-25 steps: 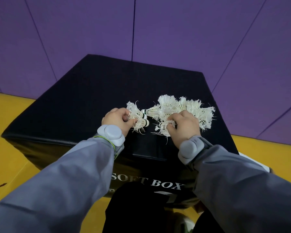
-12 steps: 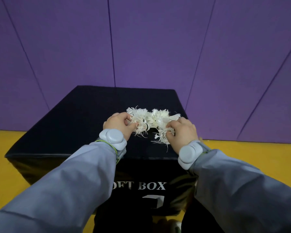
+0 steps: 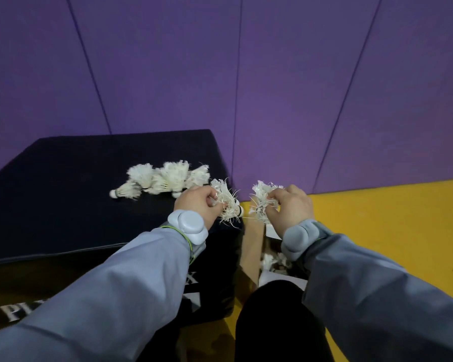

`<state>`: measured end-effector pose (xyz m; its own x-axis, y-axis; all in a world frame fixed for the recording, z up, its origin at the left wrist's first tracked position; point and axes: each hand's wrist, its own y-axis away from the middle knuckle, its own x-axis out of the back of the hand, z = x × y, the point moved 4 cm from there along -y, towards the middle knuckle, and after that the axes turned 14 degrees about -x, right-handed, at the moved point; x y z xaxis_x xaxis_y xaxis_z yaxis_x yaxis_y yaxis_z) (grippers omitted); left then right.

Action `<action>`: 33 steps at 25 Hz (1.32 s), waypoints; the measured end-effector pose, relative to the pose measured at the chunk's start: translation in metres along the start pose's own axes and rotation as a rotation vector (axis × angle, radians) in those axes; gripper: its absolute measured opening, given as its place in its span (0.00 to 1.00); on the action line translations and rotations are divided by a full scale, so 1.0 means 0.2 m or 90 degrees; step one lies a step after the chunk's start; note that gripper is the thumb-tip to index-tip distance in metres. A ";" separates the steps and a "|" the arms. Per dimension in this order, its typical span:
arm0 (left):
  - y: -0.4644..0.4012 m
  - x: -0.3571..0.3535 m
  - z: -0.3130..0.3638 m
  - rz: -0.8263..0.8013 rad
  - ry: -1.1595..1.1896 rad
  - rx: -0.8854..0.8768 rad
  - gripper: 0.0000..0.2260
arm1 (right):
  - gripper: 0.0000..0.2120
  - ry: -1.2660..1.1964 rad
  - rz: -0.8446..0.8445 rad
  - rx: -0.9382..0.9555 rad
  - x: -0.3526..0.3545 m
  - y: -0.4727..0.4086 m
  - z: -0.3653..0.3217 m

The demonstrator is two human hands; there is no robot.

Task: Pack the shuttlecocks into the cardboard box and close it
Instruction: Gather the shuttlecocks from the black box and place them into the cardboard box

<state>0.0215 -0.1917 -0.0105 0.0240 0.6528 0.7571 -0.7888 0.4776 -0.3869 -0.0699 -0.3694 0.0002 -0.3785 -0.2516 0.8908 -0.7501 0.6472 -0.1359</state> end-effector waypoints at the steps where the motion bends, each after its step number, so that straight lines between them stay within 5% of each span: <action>1: -0.02 -0.07 0.04 -0.014 0.002 -0.001 0.08 | 0.15 0.009 -0.004 -0.011 0.00 -0.03 0.07; 10: -0.25 -0.78 0.26 -0.172 0.009 -0.036 0.09 | 0.13 0.036 -0.028 -0.187 -0.15 -0.36 0.78; 18: -0.35 -1.30 0.20 -0.299 -0.004 -0.035 0.09 | 0.13 0.021 -0.154 -0.275 -0.50 -0.52 1.12; 22: -0.38 -1.43 0.18 -0.308 0.014 -0.006 0.08 | 0.15 -0.014 -0.191 -0.330 -0.57 -0.57 1.22; 26: -0.40 -1.49 0.19 -0.326 0.050 0.007 0.19 | 0.25 0.006 -0.251 -0.347 -0.63 -0.56 1.24; 33: -0.38 -1.30 0.23 -0.323 0.076 0.008 0.23 | 0.32 0.044 -0.245 -0.324 -0.51 -0.51 1.03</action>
<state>0.0475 -0.4240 -0.1536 0.4746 0.4037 0.7822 -0.6667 0.7451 0.0200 -0.0662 -0.5567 -0.1665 -0.0848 -0.4986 0.8627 -0.4673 0.7846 0.4076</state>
